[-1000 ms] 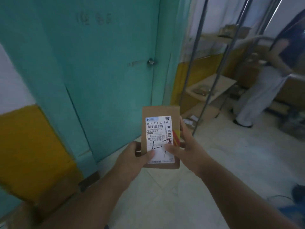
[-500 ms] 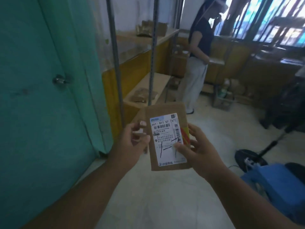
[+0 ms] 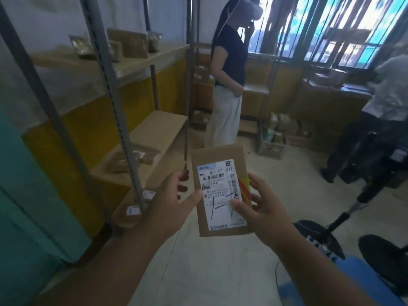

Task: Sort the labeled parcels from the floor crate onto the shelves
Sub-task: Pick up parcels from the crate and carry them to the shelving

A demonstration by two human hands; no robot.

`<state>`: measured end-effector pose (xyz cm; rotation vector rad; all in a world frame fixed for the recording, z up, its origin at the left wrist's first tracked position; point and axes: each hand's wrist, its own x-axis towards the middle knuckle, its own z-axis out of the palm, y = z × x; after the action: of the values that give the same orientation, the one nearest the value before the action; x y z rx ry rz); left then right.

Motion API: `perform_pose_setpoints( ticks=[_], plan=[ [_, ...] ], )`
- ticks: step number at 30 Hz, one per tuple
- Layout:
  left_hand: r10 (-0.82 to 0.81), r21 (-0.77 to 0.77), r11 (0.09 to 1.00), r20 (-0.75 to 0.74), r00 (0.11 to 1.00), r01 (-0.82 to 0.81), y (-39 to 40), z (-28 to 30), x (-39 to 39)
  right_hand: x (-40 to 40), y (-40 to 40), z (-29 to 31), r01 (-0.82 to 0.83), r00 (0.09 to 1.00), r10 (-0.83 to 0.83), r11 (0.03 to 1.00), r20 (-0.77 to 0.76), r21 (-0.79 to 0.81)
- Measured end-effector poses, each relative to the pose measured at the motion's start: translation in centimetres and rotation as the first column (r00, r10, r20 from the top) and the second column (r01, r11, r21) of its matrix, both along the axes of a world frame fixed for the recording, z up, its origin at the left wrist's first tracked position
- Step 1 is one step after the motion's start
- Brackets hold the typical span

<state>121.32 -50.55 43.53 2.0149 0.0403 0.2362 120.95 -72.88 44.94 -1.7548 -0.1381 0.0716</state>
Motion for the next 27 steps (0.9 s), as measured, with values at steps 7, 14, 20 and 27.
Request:
perform_pose_setpoints(
  ticks=[7, 14, 20, 27],
  plan=[
    [0.058, 0.021, 0.998, -0.047, 0.997, -0.057, 0.0, -2.5, 15.0, 17.3, 0.2, -1.4, -0.061, 0.996, 0.06, 0.998, -0.059, -0.015],
    [0.035, -0.01, 0.999, -0.123, 0.992, -0.036, 1.9, -3.9, 31.4, 33.6, 1.3, -2.3, -0.066, 0.993, 0.064, 0.998, -0.1, -0.016],
    [0.042, -0.008, 0.999, -0.168, 0.985, -0.043, 1.3, -5.1, 42.3, 44.8, 0.5, -3.1, -0.106, 0.984, 0.094, 0.992, -0.15, -0.074],
    [0.323, -0.029, 0.941, -0.206, 0.924, -0.336, 1.9, -8.4, 52.4, 61.8, 3.4, -6.5, -0.37, 0.922, 0.35, 0.922, -0.167, -0.111]
  ],
)
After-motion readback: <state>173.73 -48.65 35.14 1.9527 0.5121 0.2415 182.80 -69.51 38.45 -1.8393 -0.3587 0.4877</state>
